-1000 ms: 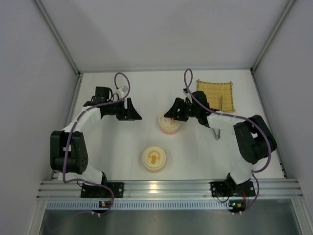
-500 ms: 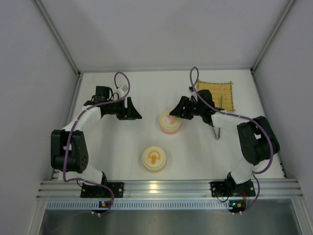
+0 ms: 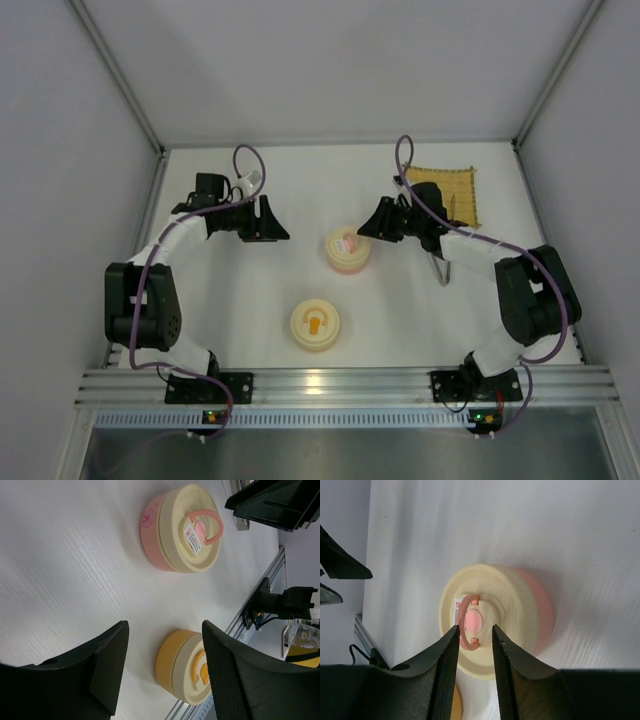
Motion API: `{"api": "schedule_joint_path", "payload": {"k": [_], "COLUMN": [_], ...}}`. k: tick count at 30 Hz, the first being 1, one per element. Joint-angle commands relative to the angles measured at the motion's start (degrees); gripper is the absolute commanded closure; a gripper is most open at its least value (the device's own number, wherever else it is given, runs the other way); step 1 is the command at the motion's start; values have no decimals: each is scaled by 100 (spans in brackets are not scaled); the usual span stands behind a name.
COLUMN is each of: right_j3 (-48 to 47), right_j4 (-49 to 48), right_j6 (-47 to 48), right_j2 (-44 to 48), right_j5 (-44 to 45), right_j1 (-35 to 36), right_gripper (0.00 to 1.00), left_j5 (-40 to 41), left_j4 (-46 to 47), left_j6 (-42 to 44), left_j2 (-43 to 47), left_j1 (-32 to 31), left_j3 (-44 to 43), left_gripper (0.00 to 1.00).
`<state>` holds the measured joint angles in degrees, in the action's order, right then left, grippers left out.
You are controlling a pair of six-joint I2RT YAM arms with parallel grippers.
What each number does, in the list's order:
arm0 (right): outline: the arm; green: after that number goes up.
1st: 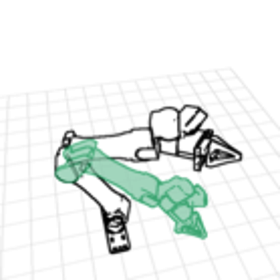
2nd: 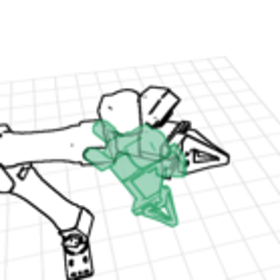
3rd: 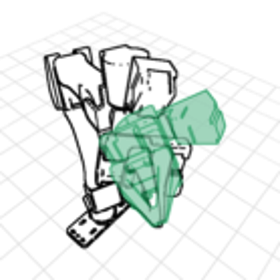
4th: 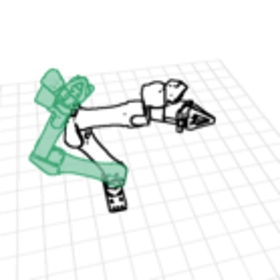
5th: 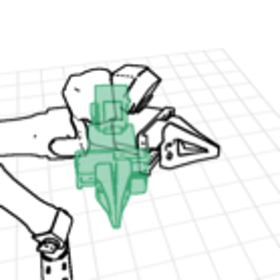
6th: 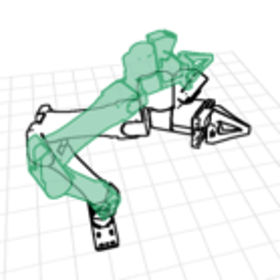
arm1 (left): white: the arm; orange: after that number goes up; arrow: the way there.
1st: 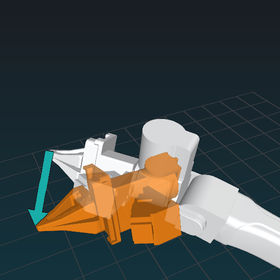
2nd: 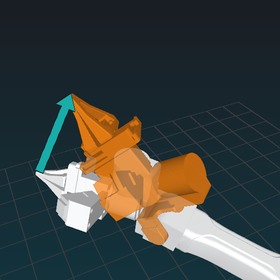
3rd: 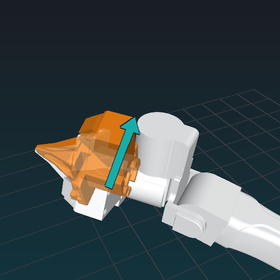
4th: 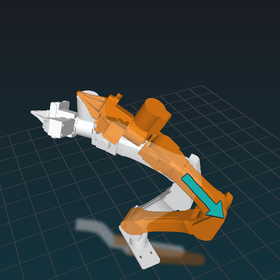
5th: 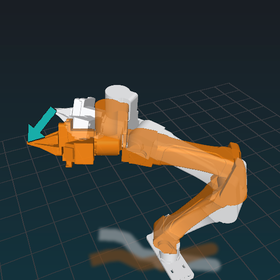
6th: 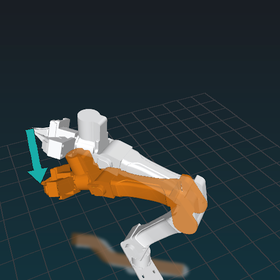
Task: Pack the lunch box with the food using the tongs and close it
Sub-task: Close the box lid on the packing box.
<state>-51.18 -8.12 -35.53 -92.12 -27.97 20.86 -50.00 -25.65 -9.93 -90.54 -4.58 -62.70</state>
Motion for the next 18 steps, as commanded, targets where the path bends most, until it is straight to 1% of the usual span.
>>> {"api": "schedule_joint_path", "payload": {"k": [1,3,4,6,7,13,15,18], "right_j3": [-305,-366,-384,-445,-463,-551,-630,-841], "right_j4": [451,452,426,373,294,-277,-225,82], "right_j6": [476,512,512,477,468,64,81,239], "right_j2": [238,212,168,107,71,-130,-175,-289], "right_j5": [134,20,-33,-261,-323,-991,-1088,-1044], "right_j1": [-91,-82,-74,-56,-30,93,189,295], "right_gripper": [68,70,74,78,83,97,100,100], "left_j5": [-10,-19,-19,-28,-28,-36,-36,-36], "left_j4": [192,209,218,218,218,227,236,271], "left_j6": [44,35,35,27,27,44,44,35], "left_j2": [-60,-78,-78,-104,-121,-148,-139,-148], "left_j1": [18,18,18,10,18,18,10,10], "left_j3": [-182,-190,-190,-190,-190,-173,-147,-111], "left_gripper": [35,35,35,35,35,36,36,36]}}
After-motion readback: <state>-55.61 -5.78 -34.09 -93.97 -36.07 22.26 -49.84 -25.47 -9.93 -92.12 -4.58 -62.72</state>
